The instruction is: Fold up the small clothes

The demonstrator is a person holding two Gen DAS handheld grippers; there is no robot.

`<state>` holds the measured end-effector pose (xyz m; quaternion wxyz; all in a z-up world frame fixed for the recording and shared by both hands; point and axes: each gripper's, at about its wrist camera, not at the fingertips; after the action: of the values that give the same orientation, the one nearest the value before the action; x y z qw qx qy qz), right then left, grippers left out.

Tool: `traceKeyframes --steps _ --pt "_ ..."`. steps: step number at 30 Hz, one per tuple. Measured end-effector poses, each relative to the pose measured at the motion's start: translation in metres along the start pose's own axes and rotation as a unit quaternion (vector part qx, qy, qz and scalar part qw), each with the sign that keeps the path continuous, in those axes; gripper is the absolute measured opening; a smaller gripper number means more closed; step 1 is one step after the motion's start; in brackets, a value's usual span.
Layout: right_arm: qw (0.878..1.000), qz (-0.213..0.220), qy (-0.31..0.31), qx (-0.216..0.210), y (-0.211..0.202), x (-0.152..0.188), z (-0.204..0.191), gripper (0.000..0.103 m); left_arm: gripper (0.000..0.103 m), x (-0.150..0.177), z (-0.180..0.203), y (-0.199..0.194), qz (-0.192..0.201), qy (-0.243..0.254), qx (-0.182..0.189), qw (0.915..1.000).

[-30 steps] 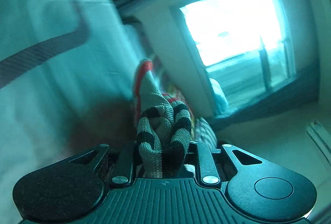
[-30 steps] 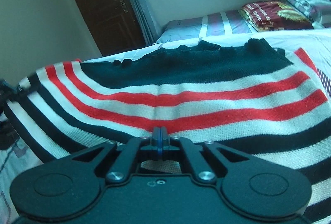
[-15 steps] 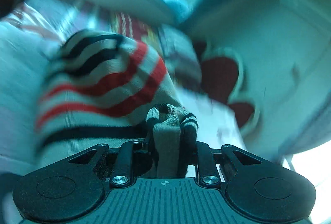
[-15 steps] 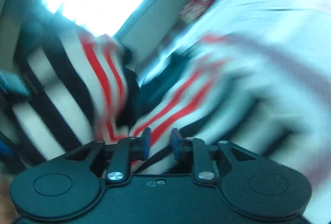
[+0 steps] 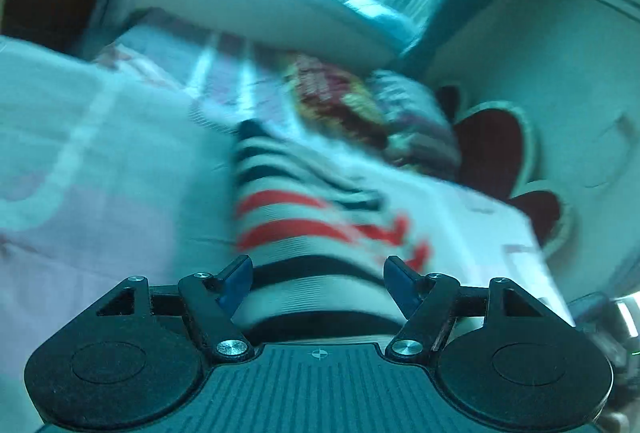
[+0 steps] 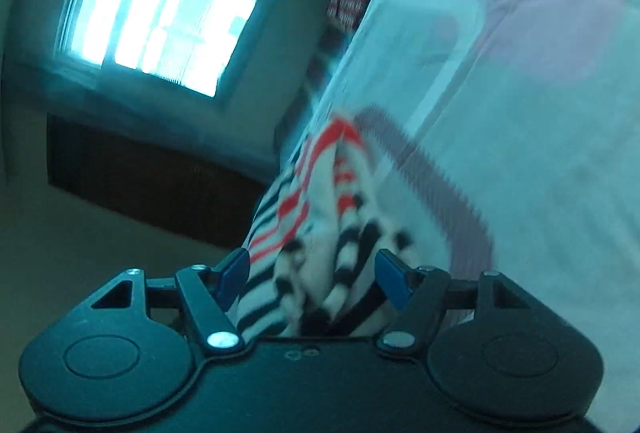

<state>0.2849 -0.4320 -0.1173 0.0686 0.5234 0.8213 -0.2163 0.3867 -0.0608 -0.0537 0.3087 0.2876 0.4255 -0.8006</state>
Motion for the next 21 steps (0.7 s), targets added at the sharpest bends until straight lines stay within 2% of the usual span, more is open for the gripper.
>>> traceKeyframes --steps 3,5,8,9,11,12,14,15,17,19,20,21 --pt "0.999 -0.035 -0.007 0.031 0.025 0.007 -0.011 0.069 0.071 0.008 -0.011 0.015 -0.024 0.016 -0.032 0.9991" --pt "0.997 -0.047 -0.021 0.048 0.043 0.006 -0.016 0.069 0.071 0.013 -0.016 0.027 -0.032 0.007 -0.027 0.9991" --pt "0.989 -0.046 -0.101 0.095 0.066 0.003 -0.033 0.060 0.071 0.020 -0.012 0.029 -0.029 0.012 -0.033 0.9989" --pt "0.982 -0.043 -0.147 0.115 0.072 0.005 -0.041 0.055 0.072 0.022 -0.009 0.032 -0.027 0.023 -0.040 0.9986" --pt "0.955 -0.032 -0.250 0.153 0.086 0.013 -0.064 0.047 0.076 0.022 -0.002 0.048 -0.023 0.034 -0.050 0.9979" --pt "0.941 -0.026 -0.295 0.161 0.090 0.018 -0.074 0.031 0.077 0.024 0.001 0.052 -0.020 0.037 -0.053 0.9977" --pt "0.915 0.003 -0.373 0.153 0.087 0.022 -0.091 0.026 0.077 0.025 0.003 0.052 -0.017 0.034 -0.054 0.9978" --pt "0.908 0.022 -0.395 0.138 0.082 0.023 -0.098 0.025 0.077 0.024 0.006 0.054 -0.013 0.038 -0.056 0.9976" --pt "0.907 0.059 -0.405 0.099 0.063 0.015 -0.103 0.025 0.077 0.023 0.013 0.053 -0.002 0.056 -0.051 0.9971" --pt "0.916 0.068 -0.386 0.083 0.056 0.004 -0.093 0.025 0.077 0.026 0.019 0.058 -0.009 0.073 -0.049 0.9961" --pt "0.925 0.044 -0.364 0.105 0.064 -0.002 -0.080 0.025 0.077 0.028 0.022 0.062 -0.014 0.082 -0.058 0.9948" --pt "0.935 0.001 -0.332 0.128 0.077 -0.007 -0.062 0.025 0.077 0.030 0.023 0.064 -0.016 0.084 -0.061 0.9944"
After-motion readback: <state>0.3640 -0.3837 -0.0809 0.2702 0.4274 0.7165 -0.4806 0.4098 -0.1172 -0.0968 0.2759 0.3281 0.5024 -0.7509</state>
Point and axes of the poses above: each gripper's, at about its wrist camera, not at the fingertips, and y roughly the way its jaws point, z to its right, x to its underside, and after that the axes turned 4 degrees about z, right-handed
